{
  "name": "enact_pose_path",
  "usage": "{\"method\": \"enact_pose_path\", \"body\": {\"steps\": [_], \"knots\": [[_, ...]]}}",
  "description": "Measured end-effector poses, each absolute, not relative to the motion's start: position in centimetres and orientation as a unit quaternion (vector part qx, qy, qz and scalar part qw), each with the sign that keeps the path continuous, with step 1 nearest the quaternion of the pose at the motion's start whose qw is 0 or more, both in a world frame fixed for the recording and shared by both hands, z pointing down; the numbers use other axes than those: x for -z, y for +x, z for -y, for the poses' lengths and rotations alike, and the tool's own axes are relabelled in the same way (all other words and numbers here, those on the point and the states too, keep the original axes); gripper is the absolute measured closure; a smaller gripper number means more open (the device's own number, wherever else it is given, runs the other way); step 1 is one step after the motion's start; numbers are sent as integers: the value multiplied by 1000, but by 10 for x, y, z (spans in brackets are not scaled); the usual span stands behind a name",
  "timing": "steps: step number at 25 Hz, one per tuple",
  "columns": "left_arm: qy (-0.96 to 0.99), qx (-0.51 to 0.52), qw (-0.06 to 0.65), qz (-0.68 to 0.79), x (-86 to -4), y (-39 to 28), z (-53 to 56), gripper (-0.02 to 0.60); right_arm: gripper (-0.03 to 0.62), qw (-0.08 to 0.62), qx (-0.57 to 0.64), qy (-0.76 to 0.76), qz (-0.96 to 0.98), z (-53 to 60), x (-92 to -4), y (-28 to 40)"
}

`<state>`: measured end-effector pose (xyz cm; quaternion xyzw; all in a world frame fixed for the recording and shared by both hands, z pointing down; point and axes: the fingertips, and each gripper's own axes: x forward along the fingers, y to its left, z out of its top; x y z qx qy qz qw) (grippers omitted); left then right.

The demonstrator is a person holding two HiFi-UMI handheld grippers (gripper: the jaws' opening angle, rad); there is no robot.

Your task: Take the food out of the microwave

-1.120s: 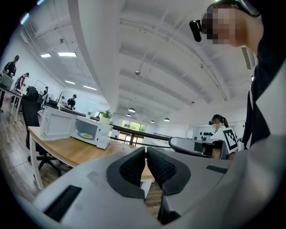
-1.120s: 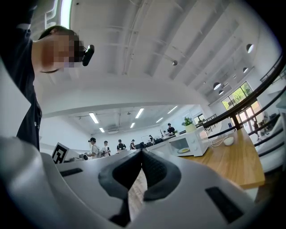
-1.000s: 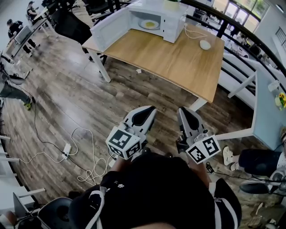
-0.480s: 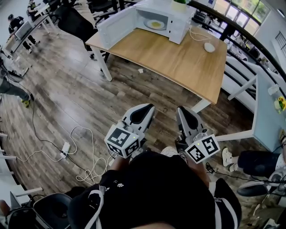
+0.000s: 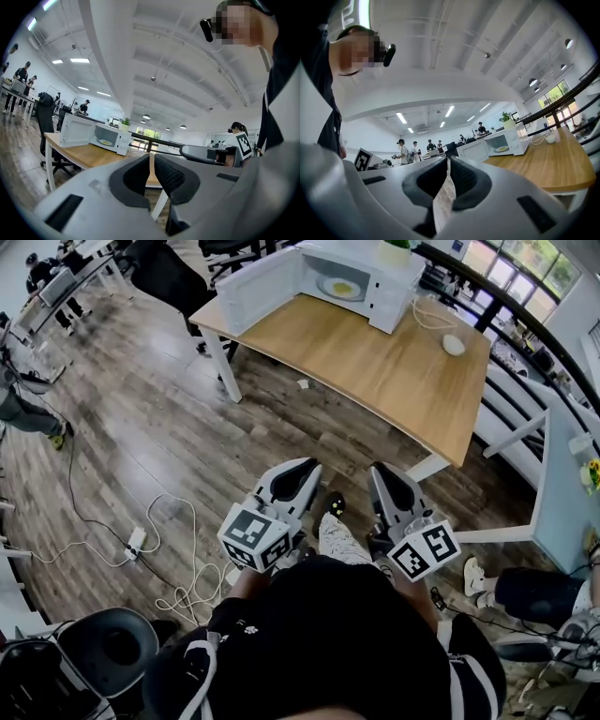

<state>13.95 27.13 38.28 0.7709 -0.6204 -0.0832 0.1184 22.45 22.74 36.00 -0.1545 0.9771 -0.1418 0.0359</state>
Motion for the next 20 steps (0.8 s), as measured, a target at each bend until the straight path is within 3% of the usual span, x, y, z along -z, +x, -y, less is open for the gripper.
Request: {"method": "enact_pose_path", "body": {"steps": [20], "knots": [[735,60,115,666,-386,53,-177,555,552,37,166,-96,-981,-121,-368,130]]}}
